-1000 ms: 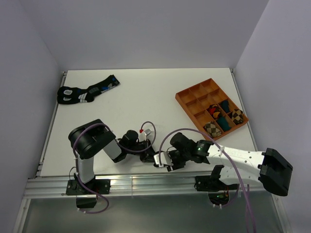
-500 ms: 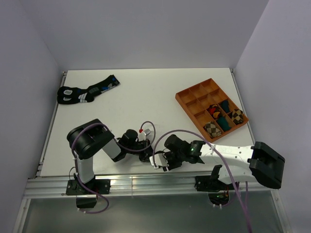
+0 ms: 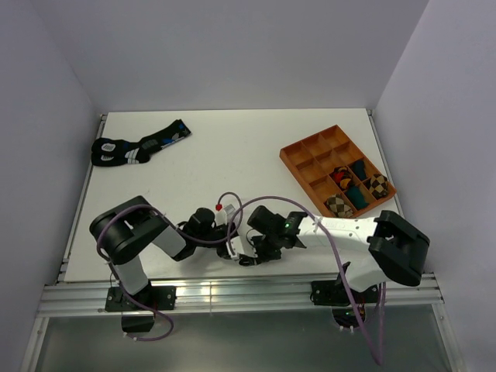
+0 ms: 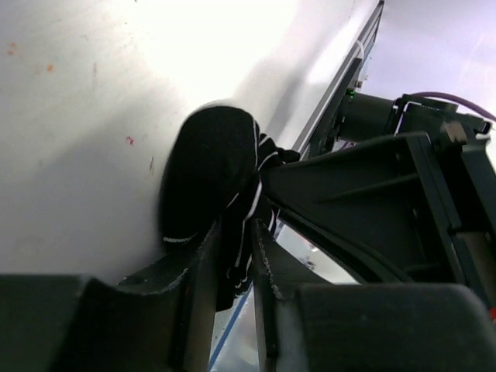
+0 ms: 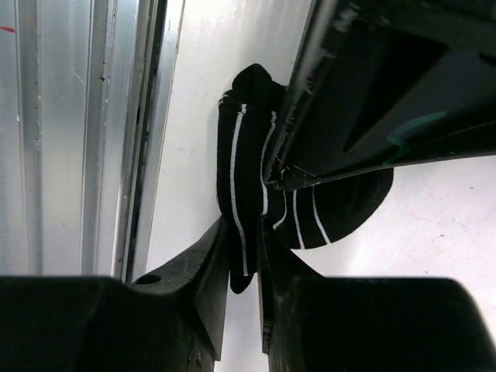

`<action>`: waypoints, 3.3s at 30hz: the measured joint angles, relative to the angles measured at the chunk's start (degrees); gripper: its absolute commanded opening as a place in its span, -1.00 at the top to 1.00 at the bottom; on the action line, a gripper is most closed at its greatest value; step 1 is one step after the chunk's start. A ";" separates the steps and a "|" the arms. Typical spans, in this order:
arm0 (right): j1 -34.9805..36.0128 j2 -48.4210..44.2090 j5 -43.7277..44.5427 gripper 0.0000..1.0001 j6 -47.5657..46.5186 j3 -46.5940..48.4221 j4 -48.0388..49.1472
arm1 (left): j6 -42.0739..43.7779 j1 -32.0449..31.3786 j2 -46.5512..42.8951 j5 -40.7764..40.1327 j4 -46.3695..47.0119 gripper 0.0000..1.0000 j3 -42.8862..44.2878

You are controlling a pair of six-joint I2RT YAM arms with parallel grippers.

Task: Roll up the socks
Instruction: Roll the sock at the center of the board.

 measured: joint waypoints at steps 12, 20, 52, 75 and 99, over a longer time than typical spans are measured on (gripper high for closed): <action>-9.31 10.71 -8.90 0.65 -0.76 10.97 -11.96 | 5.77 0.61 -12.98 -13.99 0.98 0.29 -9.62; -12.90 20.79 -14.32 0.65 -1.57 20.68 -22.51 | 11.43 -0.61 -31.87 -24.06 -0.70 0.30 -17.66; -19.41 37.77 -24.09 0.64 -3.91 35.74 -39.54 | 29.97 -14.64 -23.43 -42.97 6.95 0.14 -15.63; -19.54 37.86 -23.96 0.63 -3.23 35.74 -39.54 | 31.71 -14.69 -10.23 -36.24 11.74 0.48 -7.82; -26.34 23.71 -17.38 -0.01 8.68 27.56 -24.79 | 20.96 -14.64 -9.05 -36.20 5.95 0.99 -4.61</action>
